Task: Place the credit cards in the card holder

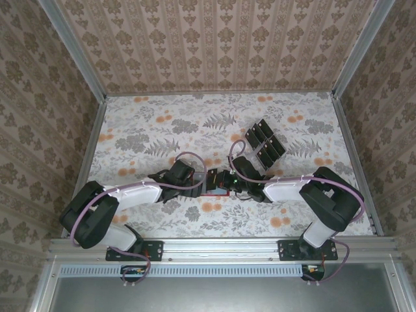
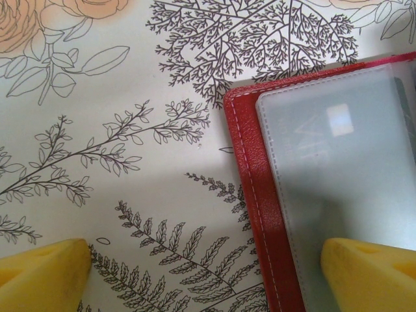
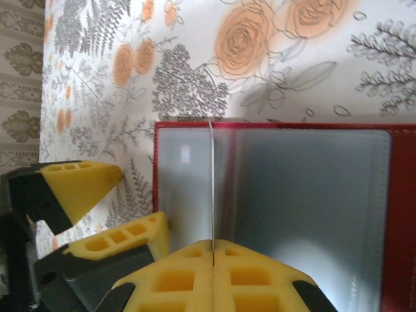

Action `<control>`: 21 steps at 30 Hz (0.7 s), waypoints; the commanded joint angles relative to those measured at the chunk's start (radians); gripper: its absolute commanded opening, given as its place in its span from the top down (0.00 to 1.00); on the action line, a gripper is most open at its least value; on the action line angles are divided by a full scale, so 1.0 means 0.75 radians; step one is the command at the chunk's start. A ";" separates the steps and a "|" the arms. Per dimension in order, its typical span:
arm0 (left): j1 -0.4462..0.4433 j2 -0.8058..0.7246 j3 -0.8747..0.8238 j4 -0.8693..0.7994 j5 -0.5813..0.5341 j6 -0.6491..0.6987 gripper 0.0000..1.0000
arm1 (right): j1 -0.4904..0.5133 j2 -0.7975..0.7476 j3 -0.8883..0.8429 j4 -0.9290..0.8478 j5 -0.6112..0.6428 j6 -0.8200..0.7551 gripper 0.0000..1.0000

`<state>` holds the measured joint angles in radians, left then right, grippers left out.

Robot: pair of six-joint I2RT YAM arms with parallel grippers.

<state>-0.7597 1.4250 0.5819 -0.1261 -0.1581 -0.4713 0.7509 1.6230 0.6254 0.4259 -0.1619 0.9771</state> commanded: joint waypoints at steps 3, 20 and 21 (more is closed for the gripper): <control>-0.009 0.033 -0.046 -0.100 -0.001 -0.015 0.00 | 0.005 0.018 -0.032 0.047 0.021 0.008 1.00; -0.010 0.037 -0.048 -0.095 0.000 -0.013 0.00 | 0.000 0.049 -0.079 0.098 -0.001 0.005 1.00; -0.009 0.036 -0.047 -0.096 0.001 -0.012 0.00 | 0.000 0.051 -0.081 0.103 -0.006 0.006 1.00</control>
<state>-0.7597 1.4250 0.5819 -0.1261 -0.1581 -0.4709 0.7506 1.6428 0.5880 0.4896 -0.1623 0.9768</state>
